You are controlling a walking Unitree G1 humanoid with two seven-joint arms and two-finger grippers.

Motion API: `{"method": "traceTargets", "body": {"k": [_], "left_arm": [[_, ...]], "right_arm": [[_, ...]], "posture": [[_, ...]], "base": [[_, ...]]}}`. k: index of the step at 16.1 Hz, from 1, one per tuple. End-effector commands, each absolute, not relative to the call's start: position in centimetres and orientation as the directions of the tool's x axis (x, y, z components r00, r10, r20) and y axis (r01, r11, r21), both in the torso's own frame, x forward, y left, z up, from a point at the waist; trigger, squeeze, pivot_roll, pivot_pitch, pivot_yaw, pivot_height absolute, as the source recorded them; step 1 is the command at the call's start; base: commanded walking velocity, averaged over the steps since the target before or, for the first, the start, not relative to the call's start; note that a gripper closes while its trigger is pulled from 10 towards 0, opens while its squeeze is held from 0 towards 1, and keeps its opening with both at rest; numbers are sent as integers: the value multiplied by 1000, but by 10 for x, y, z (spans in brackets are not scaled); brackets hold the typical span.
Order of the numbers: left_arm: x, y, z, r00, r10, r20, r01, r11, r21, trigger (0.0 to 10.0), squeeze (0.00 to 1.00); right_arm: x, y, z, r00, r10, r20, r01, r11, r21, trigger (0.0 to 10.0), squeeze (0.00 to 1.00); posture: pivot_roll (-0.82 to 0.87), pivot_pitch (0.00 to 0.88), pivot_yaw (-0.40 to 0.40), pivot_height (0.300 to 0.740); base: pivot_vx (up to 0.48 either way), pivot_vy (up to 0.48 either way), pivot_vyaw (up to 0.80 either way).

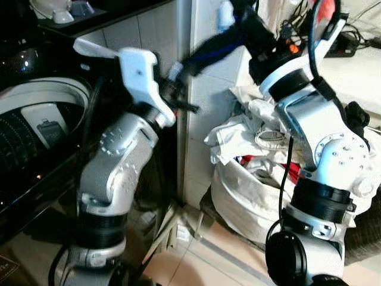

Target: Clothes washing

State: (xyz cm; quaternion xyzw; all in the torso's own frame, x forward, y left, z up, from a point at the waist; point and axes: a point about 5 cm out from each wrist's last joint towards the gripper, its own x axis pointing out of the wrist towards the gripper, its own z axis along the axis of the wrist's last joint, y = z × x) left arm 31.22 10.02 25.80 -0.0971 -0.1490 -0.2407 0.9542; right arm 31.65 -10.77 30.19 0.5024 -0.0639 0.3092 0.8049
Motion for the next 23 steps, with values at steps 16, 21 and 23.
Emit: {"method": "traceTargets", "body": {"k": [16,21,23], "left_arm": [[405,262,257,843,533,74,-517,762,391,10000,0],[407,264,258,861,504,66,-493,796,351,10000,1000],[407,264,257,861,504,62,-491,795,355,10000,1000]], "right_arm": [[283,-83,267,713,693,110,-697,717,5,10000,0],[283,-84,262,710,697,96,-700,714,-7,10000,0],[283,-84,261,708,700,92,-702,712,-9,10000,0]], "posture": [[-20,0,-8,740],[-13,0,-19,740],[-14,0,-20,740]], "base": [[0,0,0],[0,0,0],[0,0,0]]}}
